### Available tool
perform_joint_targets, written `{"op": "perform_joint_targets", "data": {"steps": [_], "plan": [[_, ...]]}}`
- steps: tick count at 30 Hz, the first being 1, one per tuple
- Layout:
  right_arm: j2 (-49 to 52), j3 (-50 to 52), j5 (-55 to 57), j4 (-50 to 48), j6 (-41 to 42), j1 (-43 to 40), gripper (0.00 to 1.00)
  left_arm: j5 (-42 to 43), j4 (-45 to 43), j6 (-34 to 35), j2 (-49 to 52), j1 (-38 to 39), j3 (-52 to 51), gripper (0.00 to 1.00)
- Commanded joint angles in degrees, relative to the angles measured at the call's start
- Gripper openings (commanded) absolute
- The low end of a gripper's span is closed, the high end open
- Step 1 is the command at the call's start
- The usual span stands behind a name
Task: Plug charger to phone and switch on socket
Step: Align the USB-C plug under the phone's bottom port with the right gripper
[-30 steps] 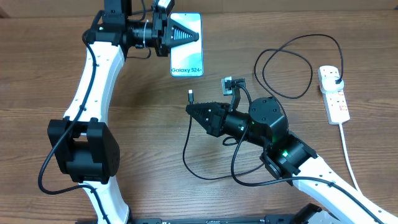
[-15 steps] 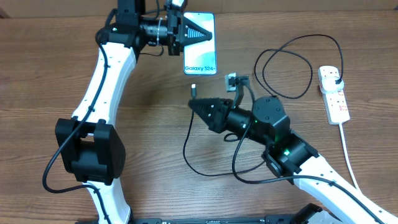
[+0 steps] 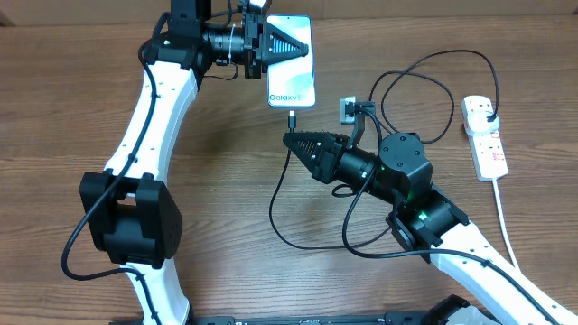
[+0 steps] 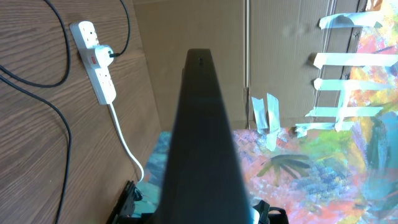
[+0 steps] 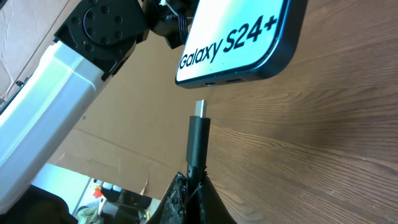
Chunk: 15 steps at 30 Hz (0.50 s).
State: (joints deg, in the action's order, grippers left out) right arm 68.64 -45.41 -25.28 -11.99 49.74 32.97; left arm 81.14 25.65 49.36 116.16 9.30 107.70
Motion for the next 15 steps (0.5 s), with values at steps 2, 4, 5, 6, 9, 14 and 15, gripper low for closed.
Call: {"op": "perform_joint_targets", "data": {"steps": [2,4,5,6,9,14,15], "plan": [[-0.3,-0.1,-0.3,-0.6,1.1,-0.4,0.04,1.0,-0.4,-1.1,-1.8,-0.1,0.5,0.04],[-0.3,-0.1,-0.3,-0.6,1.3,-0.6,0.04,1.0,-0.4,-1.1,-1.8,-0.1,0.5,0.04],[-0.3,-0.1,-0.3,-0.6,1.3,-0.8,0.04,1.0,-0.4,-1.1,-1.8,0.0,0.5,0.04],[-0.3,-0.1,-0.3,-0.6,1.3,-0.9,0.04,1.0,-0.4,-1.1,-1.8,0.0,0.5,0.04],[-0.3,-0.1,-0.5,-0.6,1.7,-0.9,0.04,1.4,-0.6,-1.4,-1.8,0.1,0.5,0.04],[-0.3,-0.1,-1.8,-1.0,2.7,-0.9,0.04,2.2,-0.9,-1.6,-1.8,0.1,0.5,0.04],[-0.3,-0.1,-2.0,-1.0,2.8,-0.9,0.04,2.5,-1.1,-1.6,-1.8,0.1,0.5,0.04]]}}
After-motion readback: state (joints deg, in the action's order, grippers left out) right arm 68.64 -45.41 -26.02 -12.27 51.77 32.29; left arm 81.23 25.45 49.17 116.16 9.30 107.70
